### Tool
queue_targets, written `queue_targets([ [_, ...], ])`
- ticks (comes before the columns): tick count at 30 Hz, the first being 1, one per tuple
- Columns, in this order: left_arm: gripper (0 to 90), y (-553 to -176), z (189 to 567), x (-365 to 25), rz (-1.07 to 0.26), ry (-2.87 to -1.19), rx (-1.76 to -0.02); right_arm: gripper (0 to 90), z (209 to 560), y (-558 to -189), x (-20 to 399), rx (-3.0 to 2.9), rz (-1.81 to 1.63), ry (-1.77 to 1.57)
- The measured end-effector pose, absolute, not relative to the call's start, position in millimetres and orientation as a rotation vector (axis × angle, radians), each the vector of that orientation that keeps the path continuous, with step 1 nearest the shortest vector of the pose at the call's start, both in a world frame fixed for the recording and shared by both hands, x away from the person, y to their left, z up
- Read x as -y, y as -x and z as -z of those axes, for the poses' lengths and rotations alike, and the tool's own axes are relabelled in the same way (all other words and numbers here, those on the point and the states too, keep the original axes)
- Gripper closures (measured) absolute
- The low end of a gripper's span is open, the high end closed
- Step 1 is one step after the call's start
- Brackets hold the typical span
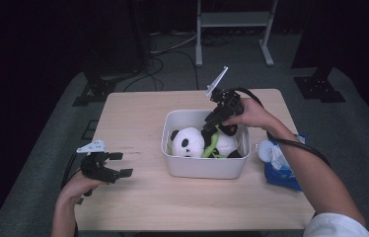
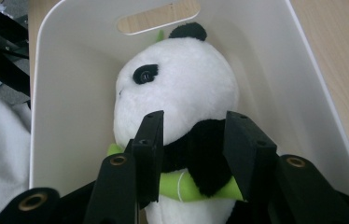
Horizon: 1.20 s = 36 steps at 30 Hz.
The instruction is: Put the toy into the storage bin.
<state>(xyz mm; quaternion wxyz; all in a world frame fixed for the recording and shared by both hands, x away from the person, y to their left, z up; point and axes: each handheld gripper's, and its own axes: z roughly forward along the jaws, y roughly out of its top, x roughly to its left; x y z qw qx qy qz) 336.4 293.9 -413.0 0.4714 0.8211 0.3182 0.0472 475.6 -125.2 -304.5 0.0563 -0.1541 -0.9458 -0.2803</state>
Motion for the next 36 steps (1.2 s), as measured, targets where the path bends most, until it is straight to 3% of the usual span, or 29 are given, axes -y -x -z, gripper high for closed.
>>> queue_targets([
  [36, 8.7, -327.5, 407.1, -281.2, -0.150, -2.050, -0.739, 51.8, 286.1, -421.4, 204.0, 2.836, 1.093, 0.663],
])
